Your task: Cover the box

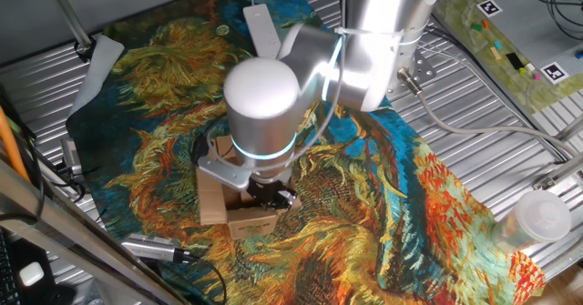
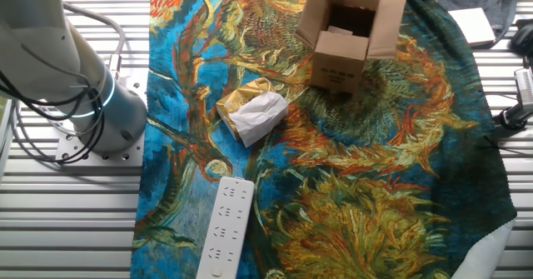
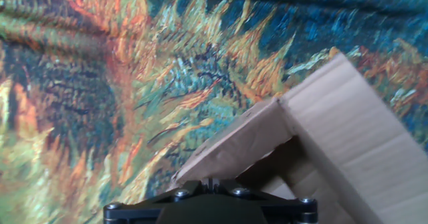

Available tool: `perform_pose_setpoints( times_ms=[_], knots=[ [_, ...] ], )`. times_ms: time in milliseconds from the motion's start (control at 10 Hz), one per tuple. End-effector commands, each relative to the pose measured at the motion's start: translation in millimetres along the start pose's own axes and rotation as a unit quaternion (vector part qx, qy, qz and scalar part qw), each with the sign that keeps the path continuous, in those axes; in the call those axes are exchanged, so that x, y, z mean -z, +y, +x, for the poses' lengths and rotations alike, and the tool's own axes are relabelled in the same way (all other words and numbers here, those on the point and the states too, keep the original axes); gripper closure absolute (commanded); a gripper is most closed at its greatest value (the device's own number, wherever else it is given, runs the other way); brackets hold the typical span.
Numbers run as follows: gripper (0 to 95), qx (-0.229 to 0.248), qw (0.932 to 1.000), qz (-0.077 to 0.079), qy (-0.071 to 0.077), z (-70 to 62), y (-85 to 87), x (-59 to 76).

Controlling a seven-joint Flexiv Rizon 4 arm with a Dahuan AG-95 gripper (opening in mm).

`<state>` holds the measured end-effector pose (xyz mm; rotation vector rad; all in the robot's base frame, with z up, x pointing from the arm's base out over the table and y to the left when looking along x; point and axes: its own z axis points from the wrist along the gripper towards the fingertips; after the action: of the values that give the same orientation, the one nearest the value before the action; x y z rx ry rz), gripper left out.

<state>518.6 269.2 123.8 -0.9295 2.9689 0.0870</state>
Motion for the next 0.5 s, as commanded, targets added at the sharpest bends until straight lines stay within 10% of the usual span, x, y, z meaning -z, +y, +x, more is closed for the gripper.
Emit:
perform_pose_setpoints(
  times_ms=[100,500],
  knots=[
    [95.0,-0.012,0.9995,-0.029,-0.003,8.2,3.8,2.9],
    [95.0,-0.014,0.9987,-0.048,-0.003,22.7,7.2,10.1]
  ],
)
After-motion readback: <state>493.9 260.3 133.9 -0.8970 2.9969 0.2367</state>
